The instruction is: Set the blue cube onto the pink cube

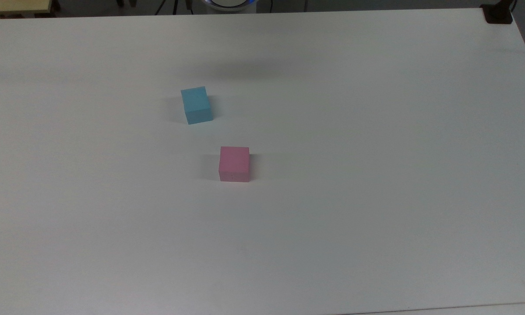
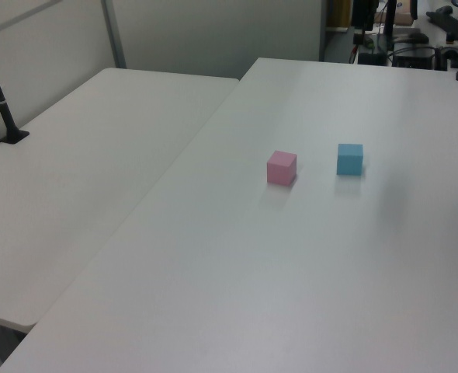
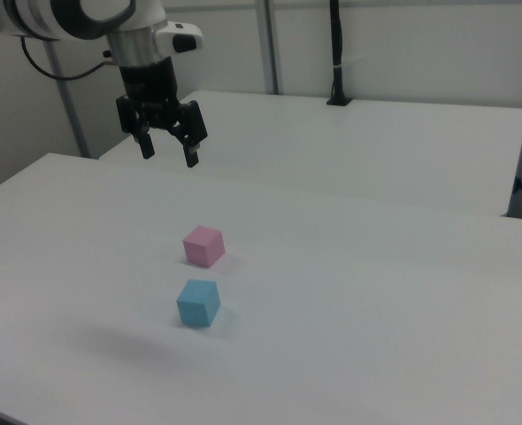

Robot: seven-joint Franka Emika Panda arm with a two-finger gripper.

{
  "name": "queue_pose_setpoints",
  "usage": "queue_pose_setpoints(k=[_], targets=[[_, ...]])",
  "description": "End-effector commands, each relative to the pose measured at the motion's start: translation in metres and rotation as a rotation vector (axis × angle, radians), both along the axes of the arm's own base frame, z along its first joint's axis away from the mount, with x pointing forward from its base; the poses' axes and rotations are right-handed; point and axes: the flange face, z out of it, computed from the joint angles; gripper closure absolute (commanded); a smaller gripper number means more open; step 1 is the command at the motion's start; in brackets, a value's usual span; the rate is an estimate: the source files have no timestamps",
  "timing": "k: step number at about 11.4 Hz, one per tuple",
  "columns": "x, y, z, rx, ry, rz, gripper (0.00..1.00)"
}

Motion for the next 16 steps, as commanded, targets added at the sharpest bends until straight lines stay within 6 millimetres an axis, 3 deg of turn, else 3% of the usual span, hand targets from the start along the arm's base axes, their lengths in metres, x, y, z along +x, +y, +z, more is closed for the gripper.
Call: queue_pose_setpoints(k=[1,16], targets=[[-0.0050,0.0036,-0.0011,0.015,-0.007,0.005,0.00],[-0.0052,0.0002,-0.0071,0.007,0.009,0.072,0.00]])
